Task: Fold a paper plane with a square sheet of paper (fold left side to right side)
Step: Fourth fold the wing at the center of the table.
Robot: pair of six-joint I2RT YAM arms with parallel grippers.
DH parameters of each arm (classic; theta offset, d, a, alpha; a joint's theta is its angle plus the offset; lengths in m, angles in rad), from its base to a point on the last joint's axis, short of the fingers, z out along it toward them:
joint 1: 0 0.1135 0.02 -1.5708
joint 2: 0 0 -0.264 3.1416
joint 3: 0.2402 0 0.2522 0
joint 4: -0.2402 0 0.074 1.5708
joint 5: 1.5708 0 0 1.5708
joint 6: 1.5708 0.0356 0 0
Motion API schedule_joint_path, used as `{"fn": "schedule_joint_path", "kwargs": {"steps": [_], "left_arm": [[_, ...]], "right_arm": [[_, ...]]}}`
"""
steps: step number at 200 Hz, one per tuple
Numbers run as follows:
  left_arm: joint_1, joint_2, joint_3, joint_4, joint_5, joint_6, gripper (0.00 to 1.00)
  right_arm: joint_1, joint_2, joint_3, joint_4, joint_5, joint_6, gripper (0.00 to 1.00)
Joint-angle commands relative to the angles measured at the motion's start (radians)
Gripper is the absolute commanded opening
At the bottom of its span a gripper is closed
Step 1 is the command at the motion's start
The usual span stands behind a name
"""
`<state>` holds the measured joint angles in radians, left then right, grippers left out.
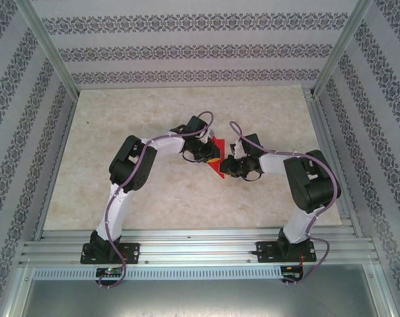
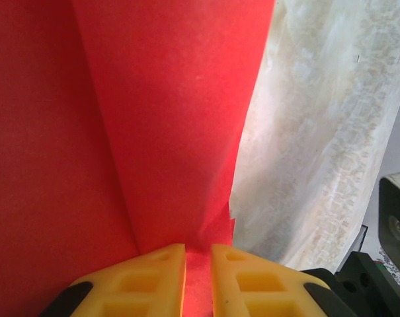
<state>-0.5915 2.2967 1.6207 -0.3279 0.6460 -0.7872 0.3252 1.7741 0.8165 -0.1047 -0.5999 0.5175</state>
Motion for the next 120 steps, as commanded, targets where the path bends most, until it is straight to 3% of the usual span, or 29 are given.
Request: {"fn": "schedule_joint_path", "kwargs": {"steps": [1, 54, 120], "left_arm": [[-0.007, 0.041, 0.007, -0.039, -0.062, 0.016, 0.20], [0.005, 0.041, 0.029, -0.055, -0.066, 0.025, 0.20], [0.057, 0.106, 0.190, -0.156, -0.106, 0.093, 0.21]], "right_arm": [[0.003, 0.029, 0.007, -0.053, 0.026, -0.031, 0.17], [0.007, 0.041, -0.016, -0.126, 0.072, -0.036, 0.17], [0.015, 0.038, -0.047, -0.220, 0.108, -0.055, 0.13]]}}
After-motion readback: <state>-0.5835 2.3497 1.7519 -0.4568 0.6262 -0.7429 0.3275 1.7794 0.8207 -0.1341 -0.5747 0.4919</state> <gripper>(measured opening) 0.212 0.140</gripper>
